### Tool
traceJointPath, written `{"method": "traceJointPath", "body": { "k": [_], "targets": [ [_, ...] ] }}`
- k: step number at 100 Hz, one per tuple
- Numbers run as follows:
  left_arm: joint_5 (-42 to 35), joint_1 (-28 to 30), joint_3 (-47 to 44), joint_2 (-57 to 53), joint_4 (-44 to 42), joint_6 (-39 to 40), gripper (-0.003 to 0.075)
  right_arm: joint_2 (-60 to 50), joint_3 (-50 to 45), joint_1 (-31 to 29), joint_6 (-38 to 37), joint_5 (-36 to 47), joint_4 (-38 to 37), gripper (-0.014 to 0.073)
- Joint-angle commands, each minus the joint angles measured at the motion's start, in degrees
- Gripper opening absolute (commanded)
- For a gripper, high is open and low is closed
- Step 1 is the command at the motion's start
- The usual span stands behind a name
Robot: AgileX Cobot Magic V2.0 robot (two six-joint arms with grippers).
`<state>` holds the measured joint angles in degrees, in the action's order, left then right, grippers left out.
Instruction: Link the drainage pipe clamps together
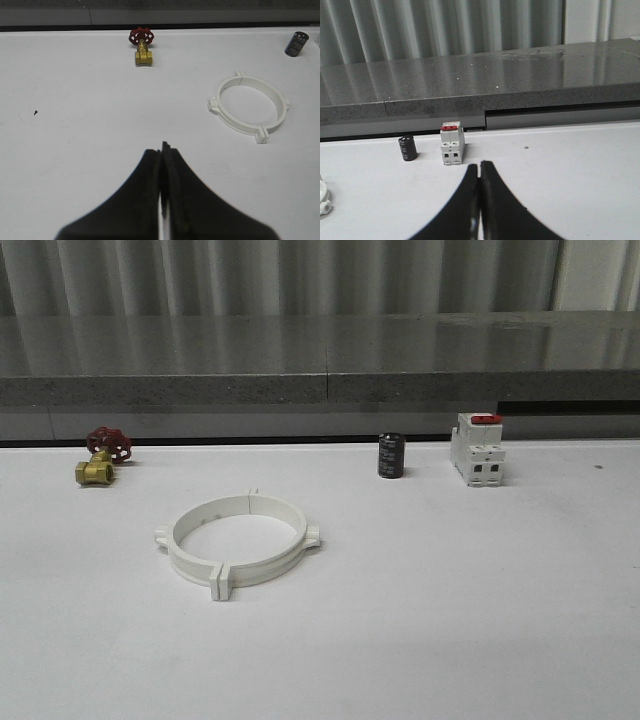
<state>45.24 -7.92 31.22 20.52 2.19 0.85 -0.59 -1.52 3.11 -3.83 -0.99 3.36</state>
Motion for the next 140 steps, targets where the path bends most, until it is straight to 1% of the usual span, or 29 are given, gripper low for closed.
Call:
{"method": "traceJointPath", "body": {
  "k": [1, 14, 22, 29, 44, 58, 75, 89, 99, 118, 140],
  "targets": [
    [-4.0, 0.1, 1.5, 0.4, 0.8, 0.1, -0.0021, -1.1, 0.9, -0.3, 0.1, 5.0, -0.2, -0.0067],
    [-4.1, 0.1, 1.5, 0.4, 0.8, 0.1, -0.0021, -1.1, 0.9, -0.3, 0.1, 5.0, -0.2, -0.0067],
    [-6.4, 0.1, 1.1, 0.4, -0.5, 0.1, -0.0021, -1.1, 0.9, -0.3, 0.1, 5.0, -0.2, -0.0067],
    [-11.0, 0.1, 0.0, 0.3, -1.7, 0.1, -0.0021, -1.1, 0.9, -0.3, 0.1, 5.0, -0.2, -0.0067],
    [-25.0, 0.1, -6.1, -2.3, -4.0, 0.1, -0.0021, -1.1, 0.9, -0.3, 0.1, 5.0, -0.2, -0.0067],
    [-32.0, 0.1, -13.6, -7.3, -5.8, 0.1, -0.0021, -1.1, 0.9, -0.3, 0.1, 5.0, -0.2, -0.0067],
    [-36.5, 0.1, -22.3, -14.1, -6.3, 0.1, -0.0021, -1.1, 0.9, -0.3, 0.1, 5.0, -0.2, -0.0067],
    [-39.3, 0.1, -27.1, -18.5, -6.3, 0.1, -0.0021, -1.1, 0.9, -0.3, 0.1, 5.0, -0.2, -0.0067],
    [-40.0, 0.1, -28.9, -20.4, -6.3, 0.2, -0.0021, -1.1, 0.9, -0.3, 0.1, 5.0, -0.2, -0.0067],
    [-44.4, 0.4, -31.4, -22.3, -5.8, 0.4, -0.0021, -1.1, 0.9, -0.3, 0.1, 5.0, -0.2, -0.0067],
    [-47.1, 4.5, -33.6, -22.3, -4.1, 0.6, -0.0021, -1.1, 0.9, -0.3, 0.1, 5.0, -0.2, -0.0067]
  ]
}}
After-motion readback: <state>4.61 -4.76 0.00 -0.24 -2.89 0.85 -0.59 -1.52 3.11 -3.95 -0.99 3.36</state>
